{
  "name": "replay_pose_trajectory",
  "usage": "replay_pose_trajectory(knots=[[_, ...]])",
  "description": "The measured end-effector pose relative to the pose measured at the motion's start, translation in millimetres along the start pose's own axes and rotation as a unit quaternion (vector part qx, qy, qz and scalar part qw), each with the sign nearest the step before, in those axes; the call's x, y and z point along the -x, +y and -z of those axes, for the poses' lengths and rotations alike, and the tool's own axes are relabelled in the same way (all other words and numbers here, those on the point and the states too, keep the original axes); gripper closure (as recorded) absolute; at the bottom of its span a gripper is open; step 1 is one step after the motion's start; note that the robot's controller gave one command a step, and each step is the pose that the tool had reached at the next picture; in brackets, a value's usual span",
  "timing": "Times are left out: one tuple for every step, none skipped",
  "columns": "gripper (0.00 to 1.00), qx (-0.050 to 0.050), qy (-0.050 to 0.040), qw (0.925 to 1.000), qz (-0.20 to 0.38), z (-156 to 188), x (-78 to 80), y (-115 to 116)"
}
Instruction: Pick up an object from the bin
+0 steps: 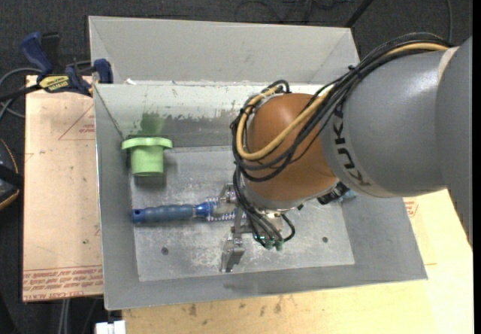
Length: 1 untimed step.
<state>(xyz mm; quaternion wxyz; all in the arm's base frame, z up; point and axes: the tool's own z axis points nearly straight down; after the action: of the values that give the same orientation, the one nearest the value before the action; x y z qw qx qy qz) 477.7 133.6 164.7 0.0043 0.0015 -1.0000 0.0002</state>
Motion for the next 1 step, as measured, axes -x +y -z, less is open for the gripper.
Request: replay_pose_trajectory(knots=[[0.00, 0.002, -0.0042, 0.9976, 0.069, -90.0, 105.5, -21.1]])
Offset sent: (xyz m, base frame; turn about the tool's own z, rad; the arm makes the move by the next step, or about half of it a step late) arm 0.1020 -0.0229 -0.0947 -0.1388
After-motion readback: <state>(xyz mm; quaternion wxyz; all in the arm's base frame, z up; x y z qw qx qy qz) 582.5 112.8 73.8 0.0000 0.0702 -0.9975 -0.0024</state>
